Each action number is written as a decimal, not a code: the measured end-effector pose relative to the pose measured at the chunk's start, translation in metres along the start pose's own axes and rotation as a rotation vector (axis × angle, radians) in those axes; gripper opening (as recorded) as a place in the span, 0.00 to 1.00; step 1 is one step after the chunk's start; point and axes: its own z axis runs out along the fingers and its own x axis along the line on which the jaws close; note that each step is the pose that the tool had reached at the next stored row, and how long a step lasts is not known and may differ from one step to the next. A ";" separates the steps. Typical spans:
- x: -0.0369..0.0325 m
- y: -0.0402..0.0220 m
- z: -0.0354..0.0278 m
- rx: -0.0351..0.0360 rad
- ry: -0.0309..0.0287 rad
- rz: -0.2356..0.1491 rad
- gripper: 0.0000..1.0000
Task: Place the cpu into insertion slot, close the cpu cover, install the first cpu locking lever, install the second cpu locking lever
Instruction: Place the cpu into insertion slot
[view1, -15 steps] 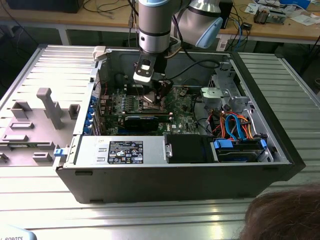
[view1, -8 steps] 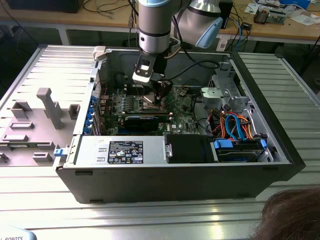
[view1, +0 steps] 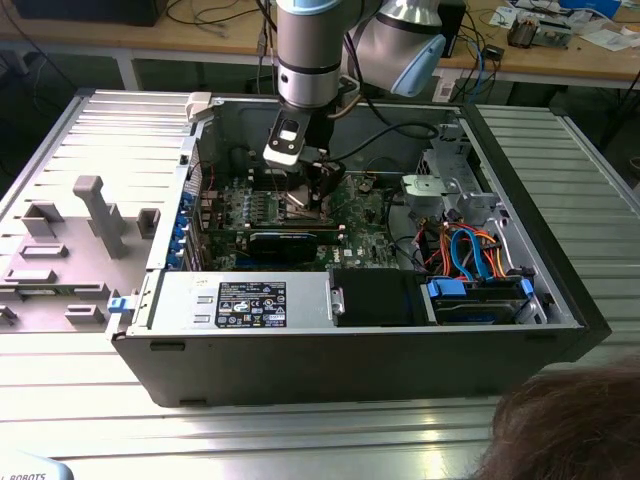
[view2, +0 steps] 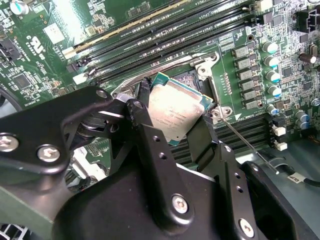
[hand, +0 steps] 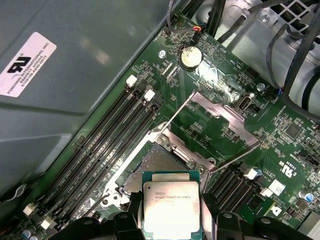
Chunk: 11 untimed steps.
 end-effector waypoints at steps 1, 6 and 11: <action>0.0000 0.0000 0.0001 0.0005 -0.0006 0.003 0.54; 0.0000 0.0000 0.0007 0.0030 -0.0034 0.016 0.54; 0.0000 0.0000 0.0011 0.0060 -0.0069 0.028 0.54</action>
